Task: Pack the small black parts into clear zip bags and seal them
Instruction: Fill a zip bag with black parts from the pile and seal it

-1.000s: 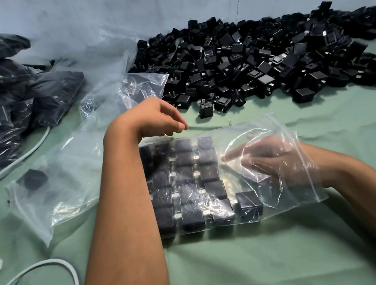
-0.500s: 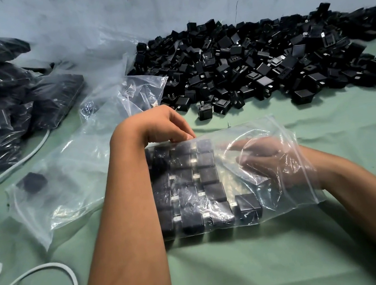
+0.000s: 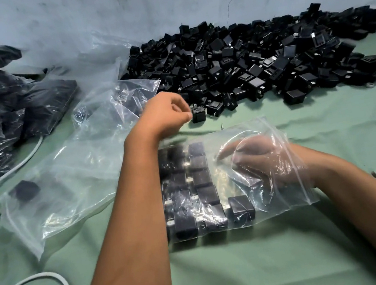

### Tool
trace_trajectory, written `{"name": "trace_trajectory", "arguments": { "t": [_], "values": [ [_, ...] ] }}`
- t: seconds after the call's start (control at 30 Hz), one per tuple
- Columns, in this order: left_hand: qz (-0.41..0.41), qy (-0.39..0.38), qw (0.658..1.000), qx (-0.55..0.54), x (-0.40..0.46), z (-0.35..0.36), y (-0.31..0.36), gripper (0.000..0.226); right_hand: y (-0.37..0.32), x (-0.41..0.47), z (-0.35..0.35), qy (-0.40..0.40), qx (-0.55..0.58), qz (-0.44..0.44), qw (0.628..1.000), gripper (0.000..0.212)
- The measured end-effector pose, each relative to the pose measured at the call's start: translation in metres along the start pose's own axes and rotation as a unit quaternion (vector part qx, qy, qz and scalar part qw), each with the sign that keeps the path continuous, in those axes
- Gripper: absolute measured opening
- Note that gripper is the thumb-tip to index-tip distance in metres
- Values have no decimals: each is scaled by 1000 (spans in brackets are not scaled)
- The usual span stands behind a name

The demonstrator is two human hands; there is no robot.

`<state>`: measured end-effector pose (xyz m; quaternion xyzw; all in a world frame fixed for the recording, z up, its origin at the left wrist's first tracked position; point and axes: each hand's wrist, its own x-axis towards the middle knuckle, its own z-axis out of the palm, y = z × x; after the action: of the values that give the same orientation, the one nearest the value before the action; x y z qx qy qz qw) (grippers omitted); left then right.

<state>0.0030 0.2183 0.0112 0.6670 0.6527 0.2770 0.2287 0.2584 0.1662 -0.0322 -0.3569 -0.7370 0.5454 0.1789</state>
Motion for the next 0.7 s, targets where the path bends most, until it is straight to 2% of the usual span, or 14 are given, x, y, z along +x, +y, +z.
{"name": "trace_trajectory", "arguments": {
  "t": [0.07,0.13,0.2,0.27,0.4,0.53,0.6,0.7],
  "values": [
    [44,16,999,27,6,12,8,19,-5,-6,-8,-17,-39,-9,999,21],
    [65,-29,995,76,9,23,14,32,-10,-13,-11,-48,-74,-12,996,24],
    [55,-67,989,120,10,33,16,35,-15,-16,-11,-66,-94,-19,993,27],
    [49,-67,987,140,11,38,14,29,-16,-18,-10,-79,-104,-33,991,24],
    [44,-28,990,134,8,33,14,15,-18,-18,-10,-85,-102,-41,990,20],
    [53,11,991,123,5,32,16,27,-17,-16,-8,-90,-103,-49,989,18],
    [57,22,995,80,6,31,17,29,-17,-15,-6,-95,-83,-50,991,16],
    [75,2,997,-9,7,27,25,19,-14,-13,-8,-76,-75,-47,993,9]
  ]
}}
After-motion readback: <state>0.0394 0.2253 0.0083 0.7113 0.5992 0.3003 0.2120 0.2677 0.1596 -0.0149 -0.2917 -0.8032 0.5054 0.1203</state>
